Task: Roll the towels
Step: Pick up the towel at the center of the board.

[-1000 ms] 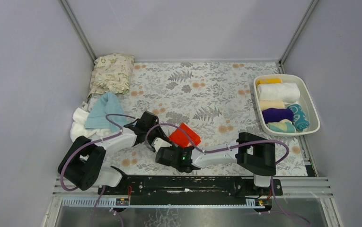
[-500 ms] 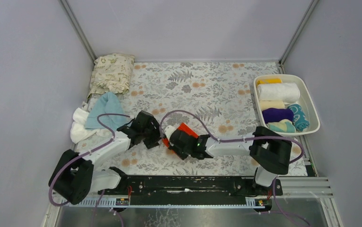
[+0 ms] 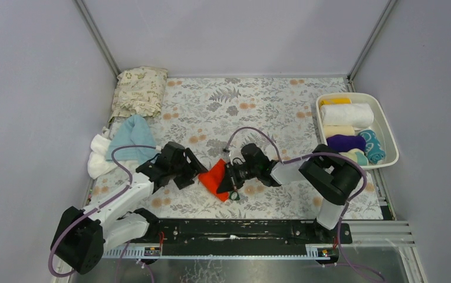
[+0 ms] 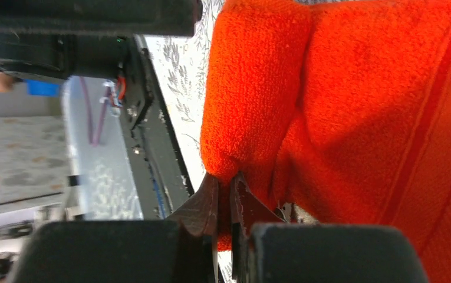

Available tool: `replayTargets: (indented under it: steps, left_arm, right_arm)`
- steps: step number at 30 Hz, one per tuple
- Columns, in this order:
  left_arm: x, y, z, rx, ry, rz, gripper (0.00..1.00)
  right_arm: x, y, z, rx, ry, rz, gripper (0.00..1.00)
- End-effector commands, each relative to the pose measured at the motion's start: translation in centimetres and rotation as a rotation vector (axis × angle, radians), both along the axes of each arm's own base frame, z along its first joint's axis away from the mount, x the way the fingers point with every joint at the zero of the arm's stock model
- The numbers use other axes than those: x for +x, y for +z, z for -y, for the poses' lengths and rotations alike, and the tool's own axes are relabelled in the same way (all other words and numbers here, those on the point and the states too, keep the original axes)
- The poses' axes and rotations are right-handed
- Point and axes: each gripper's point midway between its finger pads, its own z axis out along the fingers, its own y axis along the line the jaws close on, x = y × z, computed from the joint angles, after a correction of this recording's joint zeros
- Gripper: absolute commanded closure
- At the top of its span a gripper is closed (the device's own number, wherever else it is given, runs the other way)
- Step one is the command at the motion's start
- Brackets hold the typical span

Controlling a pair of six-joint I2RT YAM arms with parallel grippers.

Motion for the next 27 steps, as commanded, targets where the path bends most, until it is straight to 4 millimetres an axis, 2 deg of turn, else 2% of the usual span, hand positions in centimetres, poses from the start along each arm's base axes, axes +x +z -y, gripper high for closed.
replayTargets:
  steps: [1, 4, 10, 17, 21, 24, 27]
  left_arm:
    - [-0.5, -0.7, 1.3, -0.054, -0.034, -0.041, 0.28]
    - [-0.2, -0.8, 1.9, -0.076, -0.044, -0.041, 0.30]
    - [0.7, -1.5, 2.8, -0.081, -0.058, -0.045, 0.35]
    - [0.4, -4.0, 3.7, -0.058, -0.086, -0.105, 0.51]
    - [0.0, -5.2, 3.3, -0.024, -0.082, -0.128, 0.59]
    - [-0.2, -5.7, 3.1, -0.006, -0.081, -0.140, 0.60]
    - [-0.4, -6.1, 2.8, 0.024, -0.089, -0.155, 0.61]
  right_arm:
    - [-1.0, 1.7, -0.1, 0.197, 0.016, -0.247, 0.98]
    - [-0.2, 1.5, 0.4, 0.265, -0.029, -0.328, 0.97]
    - [-0.3, -0.4, 1.2, 0.252, -0.082, -0.415, 0.95]
    - [-0.2, -1.8, 2.1, 0.179, -0.131, -0.406, 0.92]
    - [0.4, -1.6, 2.4, 0.128, -0.141, -0.339, 0.85]
    - [1.5, -1.8, 3.2, 0.010, -0.148, -0.187, 0.76]
    - [1.5, -1.1, 4.4, -0.137, -0.128, -0.042, 0.65]
